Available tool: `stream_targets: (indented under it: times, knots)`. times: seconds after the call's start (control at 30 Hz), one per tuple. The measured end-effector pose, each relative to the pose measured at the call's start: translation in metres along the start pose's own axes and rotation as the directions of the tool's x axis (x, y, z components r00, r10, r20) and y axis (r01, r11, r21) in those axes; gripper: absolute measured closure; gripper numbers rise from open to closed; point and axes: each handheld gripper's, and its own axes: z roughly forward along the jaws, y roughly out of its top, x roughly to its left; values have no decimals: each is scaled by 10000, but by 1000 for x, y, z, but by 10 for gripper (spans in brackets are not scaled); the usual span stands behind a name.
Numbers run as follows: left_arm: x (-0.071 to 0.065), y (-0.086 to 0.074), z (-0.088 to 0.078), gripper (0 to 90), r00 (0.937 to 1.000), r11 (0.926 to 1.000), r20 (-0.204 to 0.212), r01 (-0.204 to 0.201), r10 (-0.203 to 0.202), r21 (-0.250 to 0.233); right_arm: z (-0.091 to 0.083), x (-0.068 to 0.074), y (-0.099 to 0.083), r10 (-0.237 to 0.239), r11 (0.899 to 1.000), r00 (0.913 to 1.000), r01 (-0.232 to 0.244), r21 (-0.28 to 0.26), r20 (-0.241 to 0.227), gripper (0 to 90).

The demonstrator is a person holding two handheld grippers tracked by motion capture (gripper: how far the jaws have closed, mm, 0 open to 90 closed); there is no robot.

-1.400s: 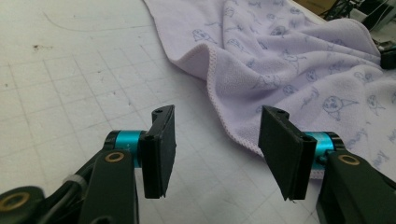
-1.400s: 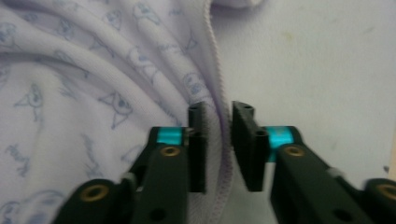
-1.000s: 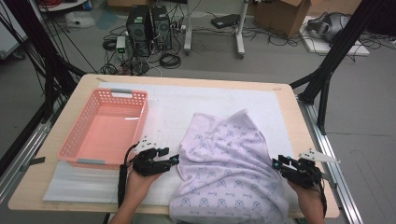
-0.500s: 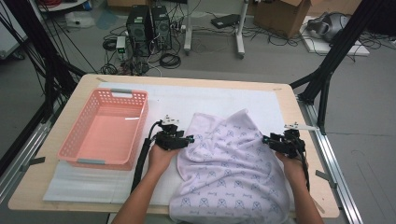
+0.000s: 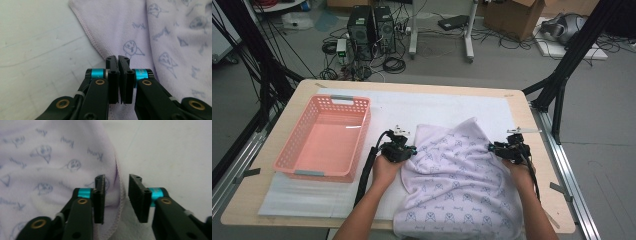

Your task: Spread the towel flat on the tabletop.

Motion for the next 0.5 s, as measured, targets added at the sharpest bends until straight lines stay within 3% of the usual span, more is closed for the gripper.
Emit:
stream_targets:
  times: [0.07,0.1,0.23,0.5]
  knots:
    - [1,-6,-8,866,9999,10000,-132,-38,38,-8,-1,4,-2,-315,9995,9995,314,89,79,834]
    - [1,-8,-12,866,9998,9999,-191,-105,106,74,-2,4,-2,-288,9995,9996,287,163,51,844]
    - [3,-21,-28,866,9996,9998,-255,-143,140,-111,-15,5,-10,-415,9987,9986,406,308,317,849]
    - [-2,-42,-44,865,9993,9990,382,69,-52,-444,-49,1,-43,96,9997,9999,-99,239,128,850]
